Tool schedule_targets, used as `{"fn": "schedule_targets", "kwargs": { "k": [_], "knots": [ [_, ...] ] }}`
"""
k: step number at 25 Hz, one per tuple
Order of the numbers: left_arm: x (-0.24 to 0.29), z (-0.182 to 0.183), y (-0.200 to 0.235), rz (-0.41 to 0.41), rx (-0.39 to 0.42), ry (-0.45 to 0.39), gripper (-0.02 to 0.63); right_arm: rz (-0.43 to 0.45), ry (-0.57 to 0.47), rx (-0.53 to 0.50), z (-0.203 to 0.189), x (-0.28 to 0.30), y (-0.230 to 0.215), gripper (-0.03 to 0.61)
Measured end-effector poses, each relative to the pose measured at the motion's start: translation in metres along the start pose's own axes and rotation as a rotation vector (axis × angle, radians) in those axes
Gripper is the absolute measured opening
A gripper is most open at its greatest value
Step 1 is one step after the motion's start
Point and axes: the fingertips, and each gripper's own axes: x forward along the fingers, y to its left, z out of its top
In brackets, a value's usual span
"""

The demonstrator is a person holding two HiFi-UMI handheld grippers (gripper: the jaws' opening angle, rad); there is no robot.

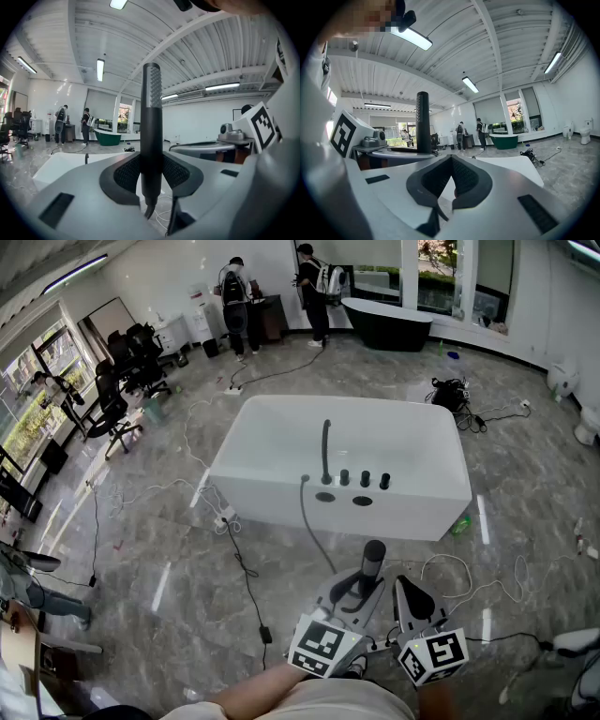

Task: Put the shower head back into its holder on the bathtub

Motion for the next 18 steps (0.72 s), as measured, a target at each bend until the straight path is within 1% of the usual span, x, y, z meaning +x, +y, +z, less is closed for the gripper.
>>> {"fn": "schedule_targets", "kwargs": {
  "k": [10,13,18],
  "knots": [
    [0.0,-0.0028,-0.0055,0.005,0.008,-0.002,0.133,0.018,0.0,-0.015,-0.0038,-0.0039,-0.0008,0.013],
    [0.0009,-0.0023,-0.0069,0.007,0.015,-0.004,0.133,0.038,0.001,0.001,-0.0046,-0.0044,0.0003,0.014],
    [0.0005,-0.0013,-0.0053,0.02,0.022,-0.004,0.133,0.046,-0.015,0.014,-0.0049,-0.0058,0.0013,0.014]
  ]
}}
